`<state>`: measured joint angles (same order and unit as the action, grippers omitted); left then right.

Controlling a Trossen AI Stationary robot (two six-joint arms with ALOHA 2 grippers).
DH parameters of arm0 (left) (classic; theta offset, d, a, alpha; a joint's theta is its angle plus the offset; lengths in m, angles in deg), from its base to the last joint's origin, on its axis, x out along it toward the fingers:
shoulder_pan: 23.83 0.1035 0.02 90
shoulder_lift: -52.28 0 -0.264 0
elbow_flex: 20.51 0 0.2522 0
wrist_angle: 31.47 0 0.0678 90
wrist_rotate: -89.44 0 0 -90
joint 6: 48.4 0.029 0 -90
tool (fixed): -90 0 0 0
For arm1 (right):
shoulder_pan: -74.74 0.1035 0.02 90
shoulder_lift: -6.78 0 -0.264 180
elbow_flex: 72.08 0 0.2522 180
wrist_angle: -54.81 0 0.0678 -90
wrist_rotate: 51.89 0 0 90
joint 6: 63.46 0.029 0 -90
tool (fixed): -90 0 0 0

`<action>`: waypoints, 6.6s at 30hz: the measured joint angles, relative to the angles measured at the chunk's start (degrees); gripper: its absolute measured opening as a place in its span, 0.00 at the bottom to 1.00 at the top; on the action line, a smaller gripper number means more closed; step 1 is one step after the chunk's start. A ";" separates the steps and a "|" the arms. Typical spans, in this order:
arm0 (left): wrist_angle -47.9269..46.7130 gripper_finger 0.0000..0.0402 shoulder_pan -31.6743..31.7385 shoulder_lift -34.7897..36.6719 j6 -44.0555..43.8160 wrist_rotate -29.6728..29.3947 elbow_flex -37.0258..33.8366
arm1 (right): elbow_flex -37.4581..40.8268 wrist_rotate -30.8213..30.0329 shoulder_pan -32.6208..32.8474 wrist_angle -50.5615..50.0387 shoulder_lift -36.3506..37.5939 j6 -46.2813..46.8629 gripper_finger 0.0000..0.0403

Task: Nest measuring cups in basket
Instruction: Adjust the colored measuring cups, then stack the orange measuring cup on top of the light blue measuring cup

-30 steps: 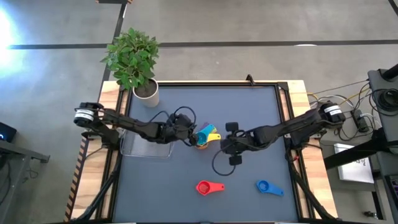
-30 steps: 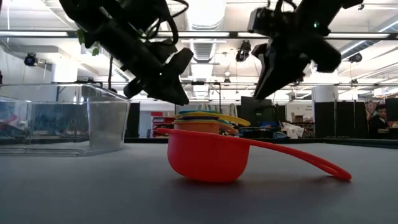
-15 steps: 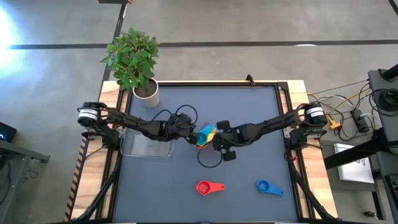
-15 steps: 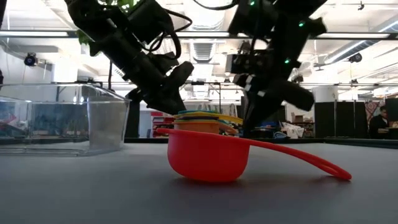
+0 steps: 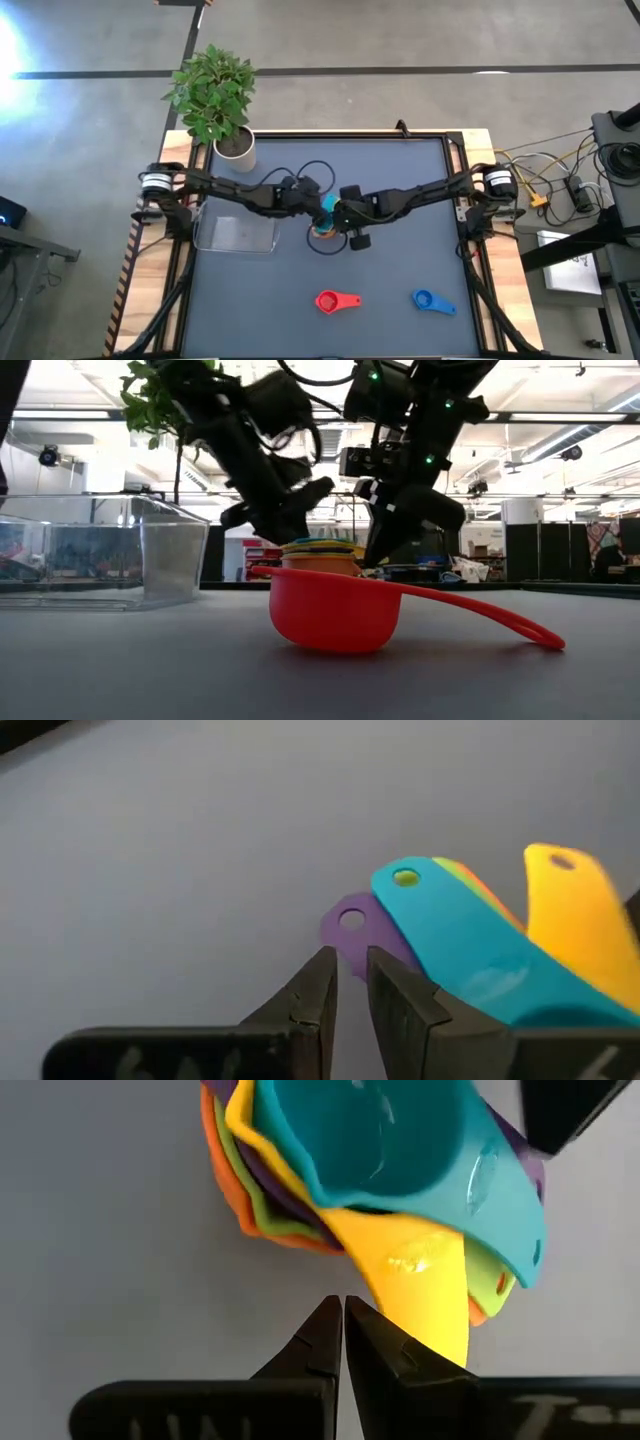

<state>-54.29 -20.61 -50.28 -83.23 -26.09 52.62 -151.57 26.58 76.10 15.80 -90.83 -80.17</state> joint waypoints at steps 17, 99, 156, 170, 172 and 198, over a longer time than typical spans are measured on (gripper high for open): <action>-12.61 0.10 -0.14 -4.25 1.06 0.56 10.23 | 0.07 -0.08 -1.02 -2.89 0.41 -0.20 0.02; 25.70 0.10 -26.11 18.25 6.81 -16.58 -15.83 | 0.28 3.35 -2.77 -3.50 7.04 -39.79 0.51; 27.36 0.10 -31.03 18.25 7.10 -12.37 -17.31 | -19.06 14.50 1.06 -18.79 -10.51 -21.59 0.40; 27.63 0.10 -32.26 18.25 6.71 -12.43 -17.31 | -18.62 11.61 5.56 -20.40 -10.53 -11.55 0.49; 27.63 0.10 -32.45 18.25 6.71 -12.43 -17.31 | -18.80 11.11 5.69 -21.47 -10.53 -10.37 0.53; 26.91 0.10 -32.54 20.96 10.20 -12.80 -17.44 | -13.16 6.80 12.97 -30.45 6.34 16.23 0.66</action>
<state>-27.38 -53.15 -29.32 -73.04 -38.89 35.18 -164.73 33.38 89.07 -14.64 -84.48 -63.94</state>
